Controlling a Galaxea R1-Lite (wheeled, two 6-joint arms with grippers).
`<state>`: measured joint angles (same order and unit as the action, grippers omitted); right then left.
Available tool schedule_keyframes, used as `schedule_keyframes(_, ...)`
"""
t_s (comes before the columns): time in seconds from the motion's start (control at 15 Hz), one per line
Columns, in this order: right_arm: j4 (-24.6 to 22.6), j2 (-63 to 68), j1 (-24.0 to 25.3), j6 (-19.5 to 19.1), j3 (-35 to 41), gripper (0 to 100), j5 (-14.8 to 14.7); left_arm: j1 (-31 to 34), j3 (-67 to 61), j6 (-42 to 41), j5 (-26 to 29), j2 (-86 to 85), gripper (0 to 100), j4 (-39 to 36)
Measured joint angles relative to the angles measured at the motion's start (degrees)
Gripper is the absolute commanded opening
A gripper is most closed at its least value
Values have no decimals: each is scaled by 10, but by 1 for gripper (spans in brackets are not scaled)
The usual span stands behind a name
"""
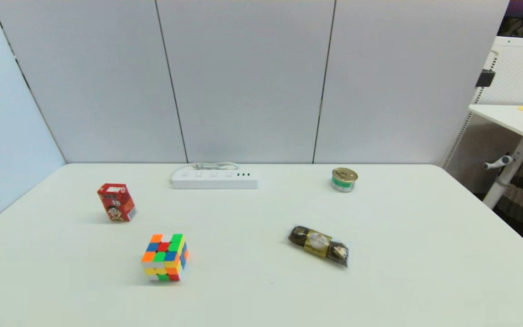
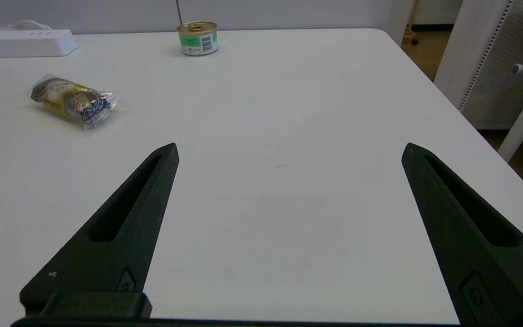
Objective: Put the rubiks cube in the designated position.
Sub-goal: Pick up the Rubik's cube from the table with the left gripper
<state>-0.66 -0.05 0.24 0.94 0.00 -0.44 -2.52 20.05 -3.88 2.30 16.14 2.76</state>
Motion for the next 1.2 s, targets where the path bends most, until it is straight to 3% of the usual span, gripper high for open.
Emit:
schedule_keyframes(0.4,0,0,0,0,0,100,0,-93,277,-1,1,265,100,92)
schedule_keyframes(0.6,0,0,0,0,0,100,0,-135,393,-2,1,402,100,172)
schedule_keyframes(1.2,0,0,0,0,0,100,0,-238,535,139,-36,665,100,440)
